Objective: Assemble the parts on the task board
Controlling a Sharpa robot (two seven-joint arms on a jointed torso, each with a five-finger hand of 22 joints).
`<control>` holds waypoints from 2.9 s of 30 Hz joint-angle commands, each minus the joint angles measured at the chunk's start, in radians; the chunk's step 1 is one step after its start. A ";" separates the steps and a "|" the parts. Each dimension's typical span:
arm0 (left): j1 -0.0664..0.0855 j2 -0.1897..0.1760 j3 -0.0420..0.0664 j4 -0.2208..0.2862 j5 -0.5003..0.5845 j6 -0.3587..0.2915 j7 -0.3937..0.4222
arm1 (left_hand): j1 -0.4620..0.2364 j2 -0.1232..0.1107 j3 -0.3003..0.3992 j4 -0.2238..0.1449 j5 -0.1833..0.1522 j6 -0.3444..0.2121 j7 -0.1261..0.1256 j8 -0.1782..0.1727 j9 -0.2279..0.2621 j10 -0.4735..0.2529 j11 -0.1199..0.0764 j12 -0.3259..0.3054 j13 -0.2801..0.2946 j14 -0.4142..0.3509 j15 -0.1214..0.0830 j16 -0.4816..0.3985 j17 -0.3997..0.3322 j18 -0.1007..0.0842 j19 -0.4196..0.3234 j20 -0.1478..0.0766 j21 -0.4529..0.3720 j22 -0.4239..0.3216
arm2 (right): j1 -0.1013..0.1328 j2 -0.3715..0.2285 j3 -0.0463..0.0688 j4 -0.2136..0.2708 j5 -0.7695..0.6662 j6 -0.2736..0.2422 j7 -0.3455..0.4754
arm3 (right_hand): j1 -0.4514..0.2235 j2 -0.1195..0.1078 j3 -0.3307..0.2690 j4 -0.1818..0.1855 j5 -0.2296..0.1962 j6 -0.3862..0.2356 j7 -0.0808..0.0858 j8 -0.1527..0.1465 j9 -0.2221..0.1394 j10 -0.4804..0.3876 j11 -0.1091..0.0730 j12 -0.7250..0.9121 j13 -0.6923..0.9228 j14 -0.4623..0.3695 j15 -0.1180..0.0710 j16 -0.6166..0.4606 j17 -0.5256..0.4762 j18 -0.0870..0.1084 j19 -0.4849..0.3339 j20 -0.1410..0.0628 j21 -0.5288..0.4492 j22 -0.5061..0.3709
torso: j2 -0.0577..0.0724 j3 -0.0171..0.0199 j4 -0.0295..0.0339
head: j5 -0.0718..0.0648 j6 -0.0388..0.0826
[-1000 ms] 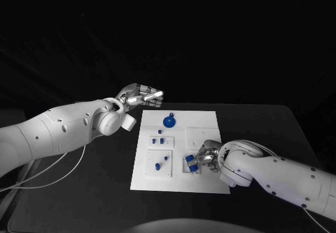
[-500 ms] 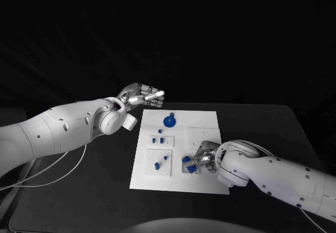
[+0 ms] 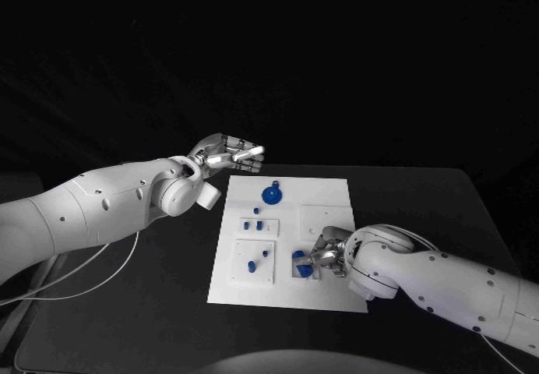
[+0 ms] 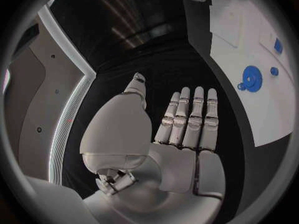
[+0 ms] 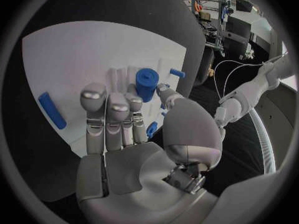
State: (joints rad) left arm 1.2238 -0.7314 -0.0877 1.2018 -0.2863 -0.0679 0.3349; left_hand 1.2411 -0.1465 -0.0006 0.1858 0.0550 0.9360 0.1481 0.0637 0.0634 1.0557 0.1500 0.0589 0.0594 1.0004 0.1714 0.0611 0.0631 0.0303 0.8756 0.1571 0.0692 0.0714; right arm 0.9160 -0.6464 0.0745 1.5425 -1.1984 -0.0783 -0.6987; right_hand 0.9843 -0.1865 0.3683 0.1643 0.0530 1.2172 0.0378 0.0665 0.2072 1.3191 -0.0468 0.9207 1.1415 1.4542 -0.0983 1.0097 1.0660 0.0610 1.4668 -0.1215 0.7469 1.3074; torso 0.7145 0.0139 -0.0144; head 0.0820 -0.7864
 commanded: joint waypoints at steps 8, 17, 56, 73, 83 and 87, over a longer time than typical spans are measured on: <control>0.000 0.000 0.000 0.001 -0.002 0.015 0.003 | -0.005 0.011 0.000 -0.008 0.000 0.002 0.002 0.000 0.000 -0.010 0.000 0.000 0.001 0.004 -0.002 -0.001 -0.001 0.011 0.008 0.001 0.006 0.001 | -0.003 -0.016 -0.002 0.023 -0.005 0.045 -0.007 | 0.027 -0.001 -0.222 0.125 -0.004 -0.007 0.002 -0.002 -0.006 0.007 0.003 -0.011 -0.001 0.000 -0.005 -0.008 0.007 -0.009 0.031 -0.006 -0.005 0.090 | 0.000 0.0017 0.0007 | 0.001 -0.001; 0.000 -0.002 0.000 -0.001 -0.002 0.014 0.002 | -0.006 0.012 0.000 -0.010 0.000 0.002 0.003 0.000 0.000 -0.010 0.001 0.000 0.001 0.004 -0.002 -0.001 -0.001 0.011 0.007 0.001 0.006 0.001 | -0.003 -0.058 -0.001 0.070 -0.005 0.043 0.008 | 0.035 0.022 -0.222 0.122 -0.004 -0.001 0.001 -0.001 -0.005 0.011 0.002 -0.008 0.003 0.001 -0.006 -0.009 0.010 -0.009 0.032 -0.007 -0.002 0.091 | 0.000 0.0018 -0.0011 | 0.004 -0.004; 0.000 -0.001 0.000 -0.004 0.000 0.017 -0.001 | -0.028 0.034 0.001 -0.021 -0.001 -0.003 0.008 -0.001 -0.001 -0.012 0.005 0.000 0.001 0.004 -0.001 -0.001 -0.001 0.012 0.007 0.001 0.007 0.001 | -0.019 -0.038 0.002 0.037 -0.074 0.036 0.035 | 0.077 0.125 0.039 -0.176 0.007 0.025 -0.011 -0.003 -0.005 0.027 -0.005 0.023 0.028 0.003 -0.005 0.010 0.014 -0.012 0.032 -0.003 0.028 0.095 | 0.000 -0.0009 0.0002 | -0.003 -0.007; 0.000 0.000 0.000 -0.007 -0.001 0.022 -0.006 | -0.034 0.042 0.000 -0.031 -0.002 0.006 0.013 0.000 0.000 -0.012 0.008 0.000 0.001 0.002 -0.001 -0.001 -0.001 0.012 0.007 0.002 0.006 0.001 | -0.029 -0.041 0.002 0.030 -0.063 0.069 0.042 | 0.046 0.140 0.072 -0.267 0.151 0.022 -0.011 -0.003 0.002 0.025 -0.006 0.021 0.029 0.002 -0.005 0.012 0.011 -0.013 0.030 -0.003 0.028 0.095 | 0.000 -0.0003 0.0006 | 0.002 -0.011; 0.000 0.000 0.000 -0.008 -0.002 0.023 -0.008 | -0.033 0.041 0.000 -0.033 -0.002 0.007 0.013 0.000 0.000 -0.012 0.007 0.000 0.001 0.002 -0.001 -0.001 -0.001 0.012 0.007 0.002 0.006 0.001 | -0.034 -0.041 0.002 0.028 -0.058 0.069 0.045 | 0.036 0.141 0.036 -0.271 0.159 0.023 -0.012 -0.003 0.000 0.025 -0.007 0.021 0.029 0.002 -0.005 0.012 0.011 -0.013 0.030 -0.003 0.029 0.095 | 0.000 -0.0003 0.0005 | 0.002 -0.013; 0.000 0.000 0.000 -0.008 -0.003 0.022 -0.009 | -0.033 0.042 0.000 -0.036 -0.002 0.008 0.013 0.000 0.000 -0.012 0.008 0.000 0.001 0.003 -0.001 -0.001 -0.001 0.012 0.007 0.002 0.007 0.001 | -0.034 -0.041 0.002 0.027 -0.058 0.070 0.046 | 0.042 0.138 0.026 -0.277 0.161 0.024 -0.012 -0.003 -0.001 0.025 -0.007 0.021 0.029 0.002 -0.005 0.012 0.010 -0.013 0.030 -0.004 0.030 0.095 | 0.000 -0.0002 0.0002 | 0.002 -0.014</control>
State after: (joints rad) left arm 1.2238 -0.7331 -0.0879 1.1933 -0.2865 -0.0614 0.3216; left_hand 1.2063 -0.1117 0.0007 0.1570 0.0550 0.9379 0.1607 0.0637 0.0634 1.0467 0.1590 0.0589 0.0594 1.0005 0.1714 0.0611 0.0632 0.0304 0.8756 0.1571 0.0692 0.0712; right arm 0.8838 -0.6850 0.0768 1.5744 -1.2453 -0.0215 -0.6390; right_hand 1.0212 -0.0448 0.3994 -0.1138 0.2101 1.2448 0.0270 0.0692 0.2075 1.3439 -0.0502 0.9401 1.1701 1.4555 -0.0994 1.0166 1.0777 0.0609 1.4666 -0.1212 0.7704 1.3073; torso 0.7146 0.0135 -0.0140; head 0.0843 -0.7995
